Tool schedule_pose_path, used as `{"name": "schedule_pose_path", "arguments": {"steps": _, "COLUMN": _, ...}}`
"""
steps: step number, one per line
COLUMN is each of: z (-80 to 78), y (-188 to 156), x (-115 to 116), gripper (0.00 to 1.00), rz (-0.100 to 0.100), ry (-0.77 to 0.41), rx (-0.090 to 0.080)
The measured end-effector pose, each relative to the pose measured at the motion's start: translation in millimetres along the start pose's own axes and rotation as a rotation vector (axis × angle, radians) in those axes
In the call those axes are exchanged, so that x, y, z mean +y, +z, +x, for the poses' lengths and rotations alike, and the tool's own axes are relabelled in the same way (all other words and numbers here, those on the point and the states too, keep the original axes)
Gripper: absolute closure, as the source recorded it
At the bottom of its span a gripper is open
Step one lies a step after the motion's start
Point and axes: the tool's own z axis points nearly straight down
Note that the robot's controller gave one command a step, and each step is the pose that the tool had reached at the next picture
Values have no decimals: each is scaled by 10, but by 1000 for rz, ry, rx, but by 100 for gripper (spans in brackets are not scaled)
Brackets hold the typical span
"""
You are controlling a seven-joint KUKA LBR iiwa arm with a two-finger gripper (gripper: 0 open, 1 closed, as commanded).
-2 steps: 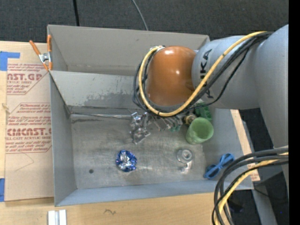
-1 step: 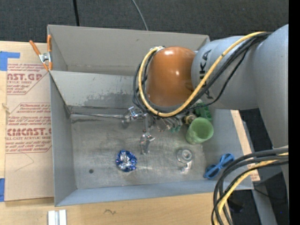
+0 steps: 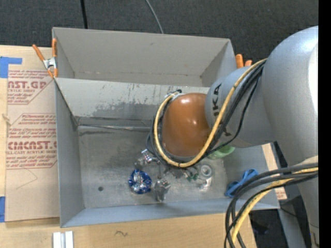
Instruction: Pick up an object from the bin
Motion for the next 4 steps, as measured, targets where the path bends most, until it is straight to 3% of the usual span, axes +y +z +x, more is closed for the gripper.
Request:
{"name": "schedule_pose_path", "arguments": {"steps": 1, "z": 31, "y": -34, "x": 278, "gripper": 0, "rz": 4, "ry": 29, "rx": -5}}
{"name": "schedule_pose_path", "arguments": {"steps": 2, "z": 35, "y": -38, "x": 272, "gripper": 100, "rz": 3, "ry": 32, "rx": -3}}
{"name": "schedule_pose_path", "arguments": {"steps": 3, "z": -277, "y": -1233, "x": 239, "gripper": 100, "rz": 2, "ry": -183, "rx": -2}}
{"name": "schedule_pose_path", "arguments": {"steps": 4, "z": -667, "y": -1617, "x": -23, "gripper": 100, "rz": 1, "ry": -622, "rx": 1}}
